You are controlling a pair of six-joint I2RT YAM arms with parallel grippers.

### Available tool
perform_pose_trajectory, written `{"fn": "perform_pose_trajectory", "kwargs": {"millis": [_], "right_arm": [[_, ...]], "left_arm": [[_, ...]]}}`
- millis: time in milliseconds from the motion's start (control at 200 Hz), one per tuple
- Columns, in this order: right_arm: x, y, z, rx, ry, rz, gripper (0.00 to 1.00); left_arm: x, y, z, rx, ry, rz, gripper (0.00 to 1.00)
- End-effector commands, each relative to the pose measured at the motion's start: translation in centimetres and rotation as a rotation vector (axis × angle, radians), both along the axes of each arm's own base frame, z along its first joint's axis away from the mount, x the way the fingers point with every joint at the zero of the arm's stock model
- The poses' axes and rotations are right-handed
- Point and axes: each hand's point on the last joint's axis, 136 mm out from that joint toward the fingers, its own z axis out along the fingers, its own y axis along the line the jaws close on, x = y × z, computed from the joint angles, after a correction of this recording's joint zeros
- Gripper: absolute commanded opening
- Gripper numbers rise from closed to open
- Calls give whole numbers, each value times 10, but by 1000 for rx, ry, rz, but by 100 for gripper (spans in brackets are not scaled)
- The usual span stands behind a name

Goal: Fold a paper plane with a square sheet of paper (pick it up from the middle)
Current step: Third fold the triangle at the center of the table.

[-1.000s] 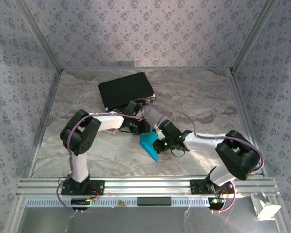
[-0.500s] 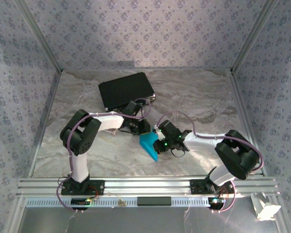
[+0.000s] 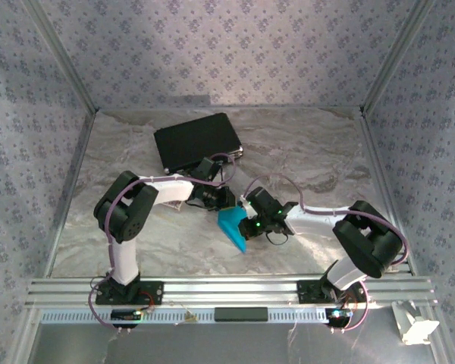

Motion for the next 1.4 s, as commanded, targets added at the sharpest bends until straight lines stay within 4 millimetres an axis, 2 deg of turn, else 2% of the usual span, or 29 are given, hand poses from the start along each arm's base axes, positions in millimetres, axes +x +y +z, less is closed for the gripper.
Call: {"fn": "perform_pose_trajectory", "kwargs": {"millis": [0, 155, 330, 435, 520, 680, 745, 835, 994, 1394], "right_arm": [[-1, -10, -11, -60, 28, -17, 0], [1, -11, -12, -59, 25, -23, 0], [3, -10, -12, -51, 24, -25, 0], [4, -10, -13, -49, 21, -26, 0], [6, -10, -13, -47, 21, -26, 0], [10, -11, -12, -47, 18, -23, 0], [11, -11, -12, -48, 18, -24, 0], [14, -12, -11, -43, 19, -23, 0], [15, -12, -13, -43, 28, -23, 0], [13, -15, -15, -49, 34, -30, 0]], "left_arm": [[-12, 8, -17, 68, 33, -12, 19], [-1, 5, 4, 51, -29, 0, 23], [10, 9, 41, 26, -129, 48, 37], [9, 15, 58, 17, -167, 76, 46], [4, 22, 63, 11, -171, 99, 48], [-16, 25, 66, -73, -135, 120, 32], [-25, 21, 67, -129, -117, 112, 12], [-37, 12, 71, -212, -88, 86, 0], [-51, 3, 63, -271, -47, 91, 0], [-61, 2, 36, -285, 3, 118, 0]]}}
